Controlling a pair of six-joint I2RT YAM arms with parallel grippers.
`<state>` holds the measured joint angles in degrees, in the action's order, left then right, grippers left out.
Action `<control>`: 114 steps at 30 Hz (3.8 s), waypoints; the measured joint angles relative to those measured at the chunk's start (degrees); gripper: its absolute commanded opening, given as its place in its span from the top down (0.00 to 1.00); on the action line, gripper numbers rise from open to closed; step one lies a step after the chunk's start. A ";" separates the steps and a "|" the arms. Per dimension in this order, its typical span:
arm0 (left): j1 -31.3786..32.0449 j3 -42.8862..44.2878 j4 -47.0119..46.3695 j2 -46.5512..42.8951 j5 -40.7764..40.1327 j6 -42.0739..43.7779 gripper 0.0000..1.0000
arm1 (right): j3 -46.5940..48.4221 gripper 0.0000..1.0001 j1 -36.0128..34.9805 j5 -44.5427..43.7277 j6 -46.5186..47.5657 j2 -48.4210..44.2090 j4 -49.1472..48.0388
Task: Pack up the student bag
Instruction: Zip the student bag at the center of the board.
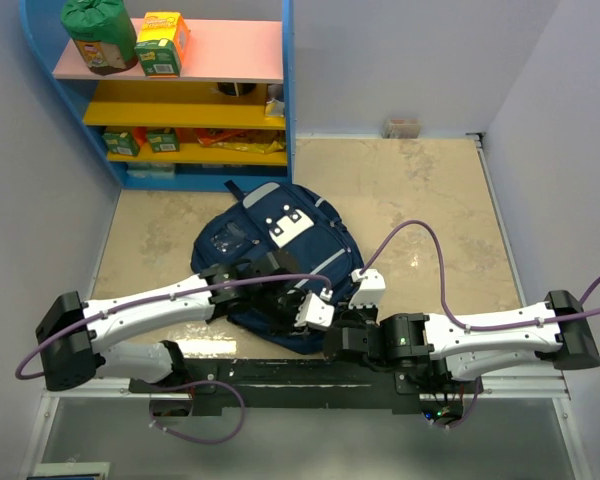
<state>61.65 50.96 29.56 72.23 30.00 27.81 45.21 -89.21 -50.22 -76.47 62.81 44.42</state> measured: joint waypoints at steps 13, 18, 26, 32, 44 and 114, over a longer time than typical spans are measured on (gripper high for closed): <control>1.46 -6.93 -9.29 -3.43 -1.40 -8.63 0.27 | 0.02 1.00 0.00 0.94 1.75 0.04 -2.56; 1.55 -10.43 -13.27 -3.04 -3.52 -13.51 0.25 | 0.11 1.00 -0.02 1.79 2.75 0.28 -3.37; 2.34 -13.00 -19.26 -3.32 -8.52 -18.95 0.26 | 0.11 1.00 0.00 2.25 4.55 0.39 -4.22; 2.51 -14.34 -22.56 -3.34 -11.61 -20.90 0.79 | 0.11 1.00 0.37 2.78 4.63 0.44 -4.66; 2.38 -15.96 -25.33 -3.34 -12.04 -21.51 1.00 | 0.11 1.00 0.37 3.30 4.74 0.44 -4.66; 6.80 -18.10 -27.30 -7.69 -8.55 -0.90 0.27 | 5.25 1.00 13.55 6.56 10.25 -0.61 2.64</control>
<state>68.45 32.86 2.26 64.53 21.45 26.92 50.46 -75.66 -43.66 -66.22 62.19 47.07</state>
